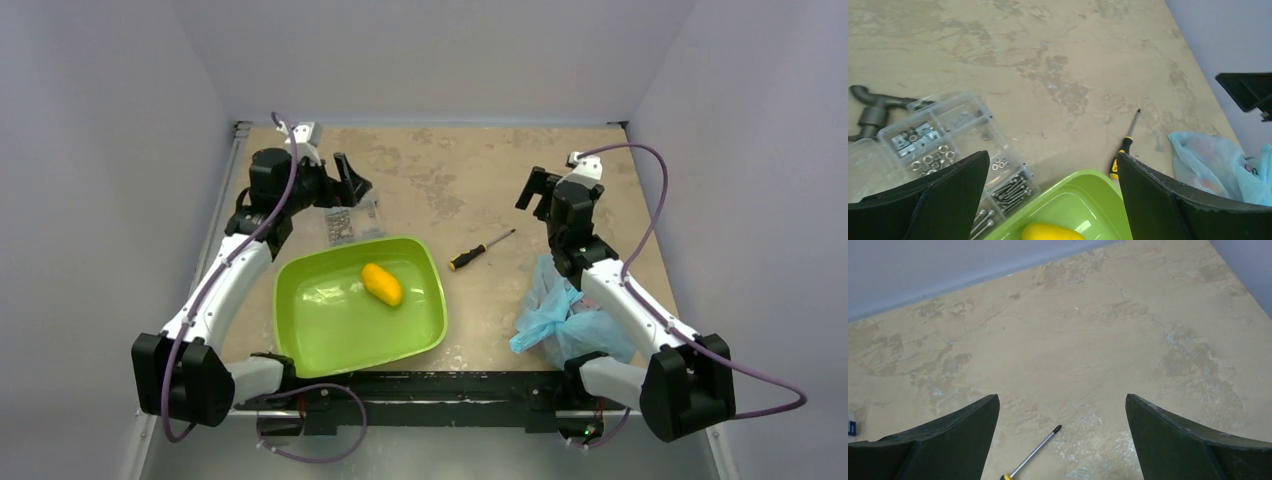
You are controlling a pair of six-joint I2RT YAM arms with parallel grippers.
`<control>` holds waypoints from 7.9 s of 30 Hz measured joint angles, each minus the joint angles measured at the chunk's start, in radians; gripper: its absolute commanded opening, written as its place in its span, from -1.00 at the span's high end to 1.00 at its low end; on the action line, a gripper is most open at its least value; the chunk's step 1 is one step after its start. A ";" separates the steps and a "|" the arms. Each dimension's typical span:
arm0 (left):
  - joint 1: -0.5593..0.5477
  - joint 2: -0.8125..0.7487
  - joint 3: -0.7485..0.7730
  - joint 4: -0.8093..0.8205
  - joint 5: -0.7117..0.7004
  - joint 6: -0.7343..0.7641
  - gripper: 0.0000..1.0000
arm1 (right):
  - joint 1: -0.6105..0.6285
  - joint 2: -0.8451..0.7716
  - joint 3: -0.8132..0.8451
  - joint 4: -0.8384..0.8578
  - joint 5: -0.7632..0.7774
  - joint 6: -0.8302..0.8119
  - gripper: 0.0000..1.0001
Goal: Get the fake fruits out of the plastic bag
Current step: Move the plastic bag to the center of the board, then untie the plastic bag at the center of the board.
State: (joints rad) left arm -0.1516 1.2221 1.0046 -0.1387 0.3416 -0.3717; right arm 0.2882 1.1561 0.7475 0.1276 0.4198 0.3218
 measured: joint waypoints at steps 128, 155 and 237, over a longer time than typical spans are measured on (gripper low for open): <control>-0.824 0.446 0.315 -0.428 0.044 0.156 0.89 | 0.362 -0.313 0.099 -1.006 -0.512 0.279 -0.23; -0.803 0.405 0.301 -0.397 0.081 0.160 1.00 | 0.615 -0.291 0.063 -0.961 -0.209 0.497 1.00; -0.593 0.344 0.203 -0.197 0.224 -0.090 1.00 | 0.922 -0.538 0.135 -1.000 0.412 0.740 0.15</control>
State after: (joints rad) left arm -0.7444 1.5661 1.2079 -0.3355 0.5659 -0.4618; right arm 1.2106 0.6182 0.8829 -0.8726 0.8318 1.0622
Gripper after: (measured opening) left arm 0.003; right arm 0.310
